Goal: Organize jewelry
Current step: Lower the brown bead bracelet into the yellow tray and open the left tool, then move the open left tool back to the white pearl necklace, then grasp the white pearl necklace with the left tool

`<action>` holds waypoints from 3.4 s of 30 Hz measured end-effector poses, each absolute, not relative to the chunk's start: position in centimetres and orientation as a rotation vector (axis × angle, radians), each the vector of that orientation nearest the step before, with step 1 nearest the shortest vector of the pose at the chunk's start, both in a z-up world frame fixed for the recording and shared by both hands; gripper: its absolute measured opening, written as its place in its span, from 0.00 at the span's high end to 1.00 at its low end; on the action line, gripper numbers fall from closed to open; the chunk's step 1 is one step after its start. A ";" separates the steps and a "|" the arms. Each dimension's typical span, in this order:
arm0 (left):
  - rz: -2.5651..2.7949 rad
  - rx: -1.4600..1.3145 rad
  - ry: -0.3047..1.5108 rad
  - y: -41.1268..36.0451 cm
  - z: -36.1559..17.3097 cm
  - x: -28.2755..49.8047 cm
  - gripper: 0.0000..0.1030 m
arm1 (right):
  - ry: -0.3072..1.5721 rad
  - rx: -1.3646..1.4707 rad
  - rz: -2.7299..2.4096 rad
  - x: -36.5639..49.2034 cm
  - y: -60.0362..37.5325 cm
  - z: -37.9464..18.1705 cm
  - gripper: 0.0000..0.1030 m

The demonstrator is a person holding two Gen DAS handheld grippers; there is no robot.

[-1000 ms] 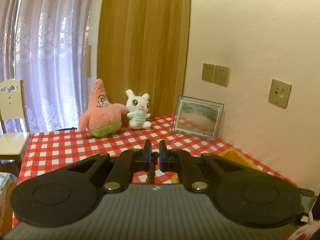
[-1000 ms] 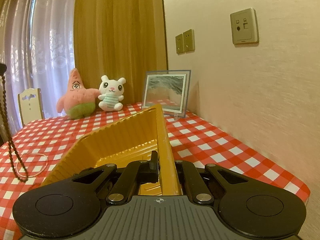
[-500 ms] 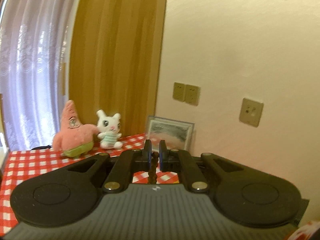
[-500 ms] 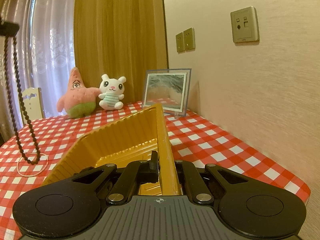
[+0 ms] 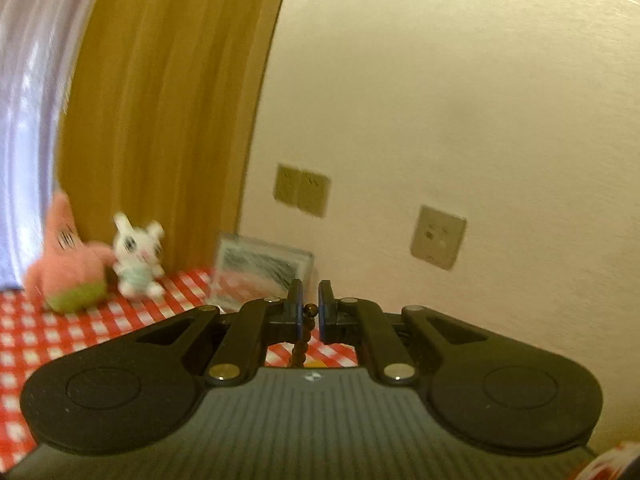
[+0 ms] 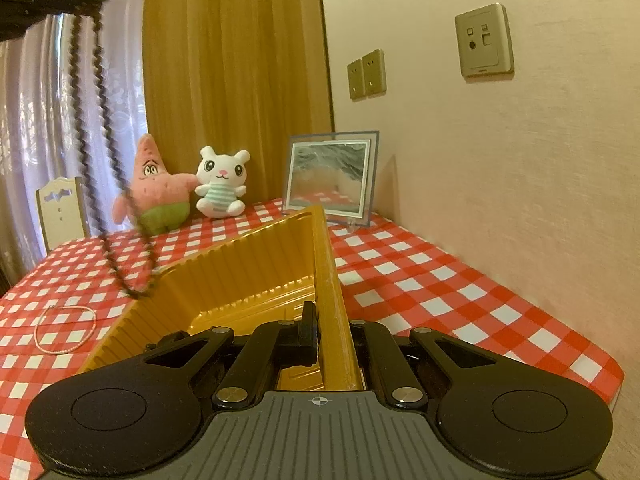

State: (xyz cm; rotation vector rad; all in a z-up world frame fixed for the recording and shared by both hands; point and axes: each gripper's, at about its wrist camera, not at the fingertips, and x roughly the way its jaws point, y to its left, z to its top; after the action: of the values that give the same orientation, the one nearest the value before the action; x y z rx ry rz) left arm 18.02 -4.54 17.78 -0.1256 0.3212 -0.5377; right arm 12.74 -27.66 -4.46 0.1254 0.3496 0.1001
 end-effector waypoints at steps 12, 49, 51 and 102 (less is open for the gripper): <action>-0.525 -0.202 0.670 -6.2 5.7 20.2 0.94 | 0.357 0.135 0.097 12.7 -27.7 -4.6 0.96; -0.253 -0.057 0.677 0.9 0.0 12.7 0.70 | 0.376 0.148 0.072 12.8 -28.0 -5.1 0.96; -0.216 -0.048 0.684 2.4 -0.5 12.9 0.70 | 0.377 0.147 0.068 12.9 -27.9 -5.2 0.96; -0.191 0.059 0.759 7.7 -4.3 22.1 0.99 | 0.376 0.091 0.090 18.2 -24.7 -6.0 0.96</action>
State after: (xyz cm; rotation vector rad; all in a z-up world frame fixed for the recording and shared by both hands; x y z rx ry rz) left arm 22.12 7.71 -4.35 0.0595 0.7591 -0.1912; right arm 18.16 -24.74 -6.01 0.0907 0.3762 0.0896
